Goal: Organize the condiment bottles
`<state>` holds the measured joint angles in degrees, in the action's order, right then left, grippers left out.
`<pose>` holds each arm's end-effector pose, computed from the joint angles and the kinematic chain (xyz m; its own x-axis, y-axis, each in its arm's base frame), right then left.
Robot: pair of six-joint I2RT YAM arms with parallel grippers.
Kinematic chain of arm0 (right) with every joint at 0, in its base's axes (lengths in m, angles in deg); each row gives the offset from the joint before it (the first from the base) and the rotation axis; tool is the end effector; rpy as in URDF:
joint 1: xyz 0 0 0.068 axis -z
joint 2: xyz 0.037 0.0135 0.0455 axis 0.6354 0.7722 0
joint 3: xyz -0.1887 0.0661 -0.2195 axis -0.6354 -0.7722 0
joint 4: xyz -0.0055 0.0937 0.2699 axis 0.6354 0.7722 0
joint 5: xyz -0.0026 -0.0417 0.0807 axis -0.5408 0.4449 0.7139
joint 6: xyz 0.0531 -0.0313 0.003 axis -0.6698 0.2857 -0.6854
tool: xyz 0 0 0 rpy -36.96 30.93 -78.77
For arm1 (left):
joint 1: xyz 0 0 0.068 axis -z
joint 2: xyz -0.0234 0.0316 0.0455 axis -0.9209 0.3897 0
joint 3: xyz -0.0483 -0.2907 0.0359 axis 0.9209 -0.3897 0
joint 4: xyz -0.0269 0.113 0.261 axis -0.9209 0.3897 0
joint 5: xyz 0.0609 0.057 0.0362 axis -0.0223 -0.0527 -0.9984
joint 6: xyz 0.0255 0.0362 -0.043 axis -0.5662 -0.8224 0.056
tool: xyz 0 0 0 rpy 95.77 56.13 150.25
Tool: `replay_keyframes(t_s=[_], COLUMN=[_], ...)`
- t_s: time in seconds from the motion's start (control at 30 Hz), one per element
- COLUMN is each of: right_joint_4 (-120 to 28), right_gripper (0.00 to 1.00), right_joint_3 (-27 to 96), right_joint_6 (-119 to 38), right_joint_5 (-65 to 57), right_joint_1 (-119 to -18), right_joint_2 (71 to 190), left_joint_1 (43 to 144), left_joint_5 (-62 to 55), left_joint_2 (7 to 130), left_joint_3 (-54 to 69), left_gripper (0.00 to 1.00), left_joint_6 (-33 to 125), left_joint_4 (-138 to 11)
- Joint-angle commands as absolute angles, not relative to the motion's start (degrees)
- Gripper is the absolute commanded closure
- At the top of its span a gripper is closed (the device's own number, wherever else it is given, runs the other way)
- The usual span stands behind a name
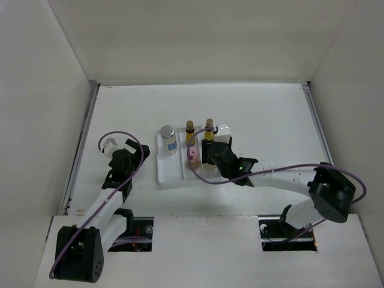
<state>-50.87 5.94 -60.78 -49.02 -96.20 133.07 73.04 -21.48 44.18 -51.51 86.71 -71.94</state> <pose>0.2076 0.2655 0.2299 -0.4323 0.0013 -0.9017 -0.2110 0.9721 0.1025 0.1966 -0.0125 0.1655 -0.2371 -0.7591 -0.6063 -0.3880 0.6462 -0.6572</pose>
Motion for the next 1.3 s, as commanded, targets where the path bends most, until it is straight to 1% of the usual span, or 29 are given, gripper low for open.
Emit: replay_keyframes(t_s=[0.0,0.1,0.23,0.43,0.57,0.6,0.7,0.73,0.8,0.83,0.87,0.9,0.97,1.03,1.1,1.2,1.27], right_joint_4=[-52.77,-53.29,-56.28,-59.27,-60.67,-61.98,-64.10,-64.63,-65.77,-66.21,-66.22,-66.04,-65.95,-65.60,-65.60,-66.22,-65.96], right_gripper=[0.28,0.17,0.09,0.06,0.05,0.07,0.15,0.21,0.37,0.50,0.61,0.67,0.73,0.73,0.69,0.56,0.42], right_joint_3=[6.38,5.68,1.74,-9.15,-16.02,-17.77,-19.81,-20.07,-20.60,-20.95,-21.21,-21.22,-21.48,-21.48,-21.48,-21.66,-21.04], right_joint_6=[-61.16,-60.89,-60.19,-65.36,-70.64,-71.78,-73.19,-73.02,-72.58,-72.41,-72.41,-72.32,-71.62,-71.35,-71.09,-70.47,-70.39], right_joint_5=[-49.44,-49.18,-49.09,-48.83,-46.64,-45.07,-41.46,-40.58,-39.87,-40.04,-39.87,-39.78,-39.78,-39.69,-39.69,-39.86,-39.60], right_joint_1=[-96.79,-96.79,-94.52,-82.40,-73.08,-70.19,-66.57,-65.95,-65.59,-65.77,-65.94,-65.95,-65.95,-65.95,-65.95,-66.03,-66.29], right_joint_2=[129.46,122.70,113.20,101.51,98.50,98.59,99.73,100.17,100.96,101.22,101.23,101.23,101.14,100.88,100.18,100.61,101.23], left_joint_1=[72.56,72.29,72.29,73.08,73.52,73.52,73.08,73.08,73.00,72.91,72.91,73.08,73.52,73.61,73.61,73.79,73.87], left_joint_5=[-21.43,-21.00,-21.52,-21.61,-21.52,-21.61,-21.44,-21.35,-21.35,-21.35,-21.35,-21.35,-21.44,-21.70,-21.79,-21.61,-22.31], left_joint_2=[42.79,42.62,42.61,44.02,44.99,44.73,44.90,45.16,45.34,45.25,45.16,45.16,45.34,45.08,44.81,45.34,45.25], left_joint_3=[-50.04,-49.52,-49.17,-48.02,-47.14,-47.67,-47.76,-47.32,-46.88,-47.14,-47.32,-47.32,-46.62,-46.62,-46.79,-45.48,-45.73], left_gripper=[0.00,0.00,0.00,0.00,0.00,0.00,0.00,0.00,0.00,0.00,0.00,0.00,0.00,0.00,0.00,0.00,0.00], left_joint_6=[87.04,86.78,86.87,86.60,86.17,85.99,86.34,86.08,85.73,85.72,85.90,86.07,85.90,85.46,85.55,85.11,84.41], left_joint_4=[-72.47,-71.77,-71.33,-71.50,-70.89,-71.50,-71.94,-71.60,-71.42,-71.68,-71.85,-71.86,-71.24,-71.15,-71.42,-70.46,-70.36])
